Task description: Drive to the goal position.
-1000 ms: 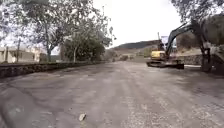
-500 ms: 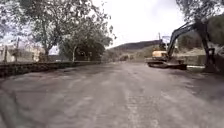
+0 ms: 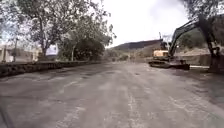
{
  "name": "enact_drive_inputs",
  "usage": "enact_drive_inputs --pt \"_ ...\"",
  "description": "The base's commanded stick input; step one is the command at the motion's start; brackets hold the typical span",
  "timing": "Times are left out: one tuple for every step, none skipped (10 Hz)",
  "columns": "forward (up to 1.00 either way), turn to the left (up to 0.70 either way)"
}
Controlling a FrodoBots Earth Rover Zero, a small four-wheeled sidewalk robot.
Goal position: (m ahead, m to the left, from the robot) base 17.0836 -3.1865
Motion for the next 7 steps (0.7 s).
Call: enact_drive_inputs --pt "0.70 0.00" --pt "0.70 0.00" --pt "0.70 0.00" --pt "0.70 0.00" --pt "0.70 0.00" --pt "0.70 0.00" --pt "0.70 0.00"
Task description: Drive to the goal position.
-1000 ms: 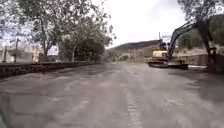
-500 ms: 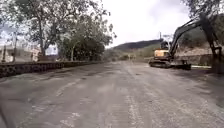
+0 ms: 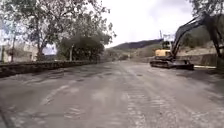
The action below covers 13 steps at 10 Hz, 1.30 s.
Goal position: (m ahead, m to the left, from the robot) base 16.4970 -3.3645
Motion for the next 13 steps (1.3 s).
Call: enact_drive_inputs --pt "0.70 0.00" --pt "0.70 0.00" --pt "0.70 0.00" --pt "0.70 0.00" --pt "0.70 0.00" --pt "0.70 0.00" --pt "0.70 0.00" --pt "0.70 0.00" --pt "0.70 0.00" --pt "0.70 0.00" --pt "0.70 0.00" --pt "0.70 0.00" --pt "0.70 0.00"
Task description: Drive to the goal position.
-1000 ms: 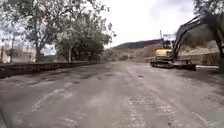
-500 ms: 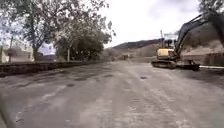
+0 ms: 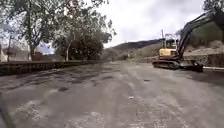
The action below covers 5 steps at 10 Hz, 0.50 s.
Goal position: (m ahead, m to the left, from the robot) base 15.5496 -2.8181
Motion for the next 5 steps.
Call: enact_drive_inputs --pt "0.70 0.00" --pt "0.70 0.00" --pt "0.70 0.00" --pt "0.70 0.00" --pt "0.70 0.00"
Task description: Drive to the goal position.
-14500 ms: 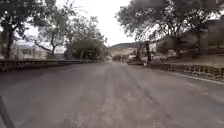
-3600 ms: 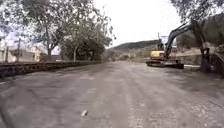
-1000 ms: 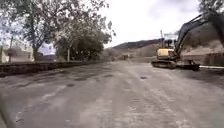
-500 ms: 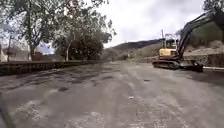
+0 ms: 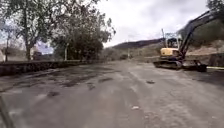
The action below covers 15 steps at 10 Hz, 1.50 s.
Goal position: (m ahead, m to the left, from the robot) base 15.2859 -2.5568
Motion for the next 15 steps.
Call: enact_drive_inputs --pt "0.70 0.00" --pt "0.70 0.00" --pt "0.70 0.00" --pt "0.70 0.00" --pt "0.70 0.00" --pt "0.70 0.00" --pt "0.70 0.00" --pt "0.70 0.00" --pt "0.70 0.00" --pt "0.70 0.00" --pt "0.70 0.00" --pt "0.70 0.00" --pt "0.70 0.00" --pt "0.70 0.00" --pt "0.70 0.00"
